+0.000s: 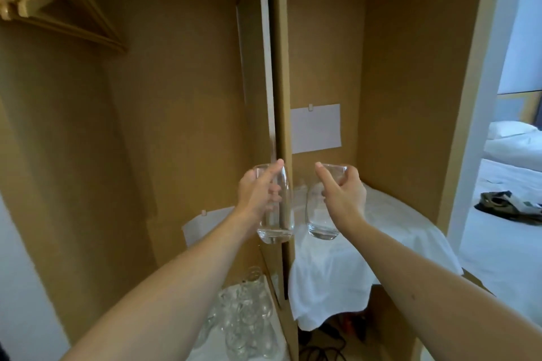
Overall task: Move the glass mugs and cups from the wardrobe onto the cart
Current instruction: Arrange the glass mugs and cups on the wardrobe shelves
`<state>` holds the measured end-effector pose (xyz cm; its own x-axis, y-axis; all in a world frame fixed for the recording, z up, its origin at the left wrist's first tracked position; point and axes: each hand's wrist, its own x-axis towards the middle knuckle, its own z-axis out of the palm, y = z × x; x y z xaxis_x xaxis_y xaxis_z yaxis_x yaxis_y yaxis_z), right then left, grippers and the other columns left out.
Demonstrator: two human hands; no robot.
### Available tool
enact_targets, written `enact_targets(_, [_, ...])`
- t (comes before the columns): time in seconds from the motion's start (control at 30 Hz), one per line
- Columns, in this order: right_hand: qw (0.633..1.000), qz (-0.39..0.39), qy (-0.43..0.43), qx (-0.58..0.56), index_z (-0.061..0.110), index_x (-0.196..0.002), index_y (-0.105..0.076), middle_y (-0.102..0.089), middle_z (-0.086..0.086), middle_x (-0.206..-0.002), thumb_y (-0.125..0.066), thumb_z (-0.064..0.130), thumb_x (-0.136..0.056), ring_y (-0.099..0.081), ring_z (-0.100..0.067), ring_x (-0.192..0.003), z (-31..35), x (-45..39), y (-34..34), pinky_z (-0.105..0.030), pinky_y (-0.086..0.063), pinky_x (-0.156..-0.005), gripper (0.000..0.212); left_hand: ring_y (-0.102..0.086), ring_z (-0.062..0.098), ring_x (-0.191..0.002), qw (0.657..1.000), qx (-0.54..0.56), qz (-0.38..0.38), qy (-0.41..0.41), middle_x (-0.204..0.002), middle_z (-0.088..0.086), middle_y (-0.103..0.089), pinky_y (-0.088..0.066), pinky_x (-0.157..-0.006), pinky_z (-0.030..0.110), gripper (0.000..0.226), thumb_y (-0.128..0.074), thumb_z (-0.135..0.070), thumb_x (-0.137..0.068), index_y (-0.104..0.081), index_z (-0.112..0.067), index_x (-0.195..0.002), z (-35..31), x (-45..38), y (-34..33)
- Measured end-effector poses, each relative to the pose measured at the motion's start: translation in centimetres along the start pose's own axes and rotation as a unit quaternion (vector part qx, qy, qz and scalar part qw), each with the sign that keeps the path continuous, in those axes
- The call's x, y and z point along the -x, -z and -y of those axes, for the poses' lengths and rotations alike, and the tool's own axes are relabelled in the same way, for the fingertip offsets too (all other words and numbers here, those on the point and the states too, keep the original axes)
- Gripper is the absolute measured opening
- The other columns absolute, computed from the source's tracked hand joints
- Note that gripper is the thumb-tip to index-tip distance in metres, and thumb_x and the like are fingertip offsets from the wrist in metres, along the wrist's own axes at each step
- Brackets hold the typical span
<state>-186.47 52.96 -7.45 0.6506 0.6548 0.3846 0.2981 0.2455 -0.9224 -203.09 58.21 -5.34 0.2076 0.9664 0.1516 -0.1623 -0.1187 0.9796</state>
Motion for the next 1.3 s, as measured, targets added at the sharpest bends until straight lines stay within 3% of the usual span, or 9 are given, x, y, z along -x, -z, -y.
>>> enact_targets(0.13, [1.0, 0.003, -0.012, -0.007, 0.019, -0.099, -0.056, -0.066, -0.016, -0.098, -0.069, 0.072, -0.075, -0.068, -0.032, -0.088, -1.5, -3.1, 4.3, -0.054, -0.057, -0.082, 0.059, -0.05, 0.024, -0.064, 1.0, 0.008, 0.01, 0.008, -0.078, 0.011, -0.057, -0.039, -0.05, 0.031, 0.058, -0.082, -0.057, -0.074, -0.061, -0.015, -0.109, 1.0, -1.0, -5.3])
enact_targets(0.23, [1.0, 0.009, -0.018, 0.001, 0.02, -0.108, -0.058, -0.069, -0.007, -0.096, -0.069, 0.072, -0.075, -0.069, -0.026, -0.087, -2.8, -5.5, 7.1, -0.051, -0.058, -0.084, 0.062, -0.054, 0.021, -0.058, 1.0, -0.01, -0.01, 0.014, -0.078, 0.009, -0.061, -0.043, -0.05, 0.031, 0.055, -0.08, -0.057, -0.078, -0.062, -0.015, -0.109, 1.9, -1.5, -8.8])
enact_targets(0.4, [0.999, 0.022, -0.031, 0.009, 0.022, -0.115, -0.058, -0.07, -0.002, -0.098, -0.069, 0.072, -0.076, -0.069, -0.021, -0.086, -5.4, -8.6, 11.1, -0.049, -0.058, -0.084, 0.064, -0.059, 0.022, -0.065, 0.999, -0.017, -0.03, 0.027, -0.079, 0.008, -0.063, -0.047, -0.053, 0.032, 0.054, -0.08, -0.058, -0.077, -0.065, -0.017, -0.109, 3.4, -1.9, -13.7])
enact_targets(0.6, [0.998, 0.035, -0.049, 0.019, 0.021, -0.128, -0.054, -0.067, 0.007, -0.096, -0.066, 0.075, -0.076, -0.069, -0.016, -0.086, -8.2, -11.1, 14.2, -0.046, -0.059, -0.086, 0.076, -0.064, 0.023, -0.066, 0.998, -0.035, -0.037, 0.036, -0.081, 0.009, -0.07, -0.052, -0.06, 0.037, 0.07, -0.079, -0.07, -0.061, -0.065, -0.019, -0.108, 5.2, -2.5, -18.0])
enact_targets(0.97, [0.996, 0.028, -0.077, 0.023, 0.02, -0.126, -0.055, -0.068, 0.005, -0.089, -0.065, 0.077, -0.073, -0.07, -0.015, -0.083, -12.9, -16.8, 14.1, -0.047, -0.06, -0.083, 0.078, -0.068, 0.023, -0.066, 0.997, -0.057, -0.021, 0.051, -0.09, 0.015, -0.075, -0.055, -0.06, 0.037, 0.071, -0.078, -0.073, -0.063, -0.069, -0.019, -0.107, 9.1, -9.4, -22.0])
enact_targets(1.3, [0.994, 0.02, -0.082, 0.072, 0.019, -0.123, -0.056, -0.067, 0.008, -0.082, -0.065, 0.08, -0.069, -0.071, -0.012, -0.076, -17.3, -24.3, 9.5, -0.045, -0.061, -0.079, 0.082, -0.07, 0.022, -0.067, 0.996, -0.047, -0.01, 0.075, -0.095, 0.013, -0.075, -0.058, -0.059, 0.035, 0.068, -0.071, -0.081, -0.055, -0.071, -0.034, -0.103, 12.9, -19.0, -22.8])
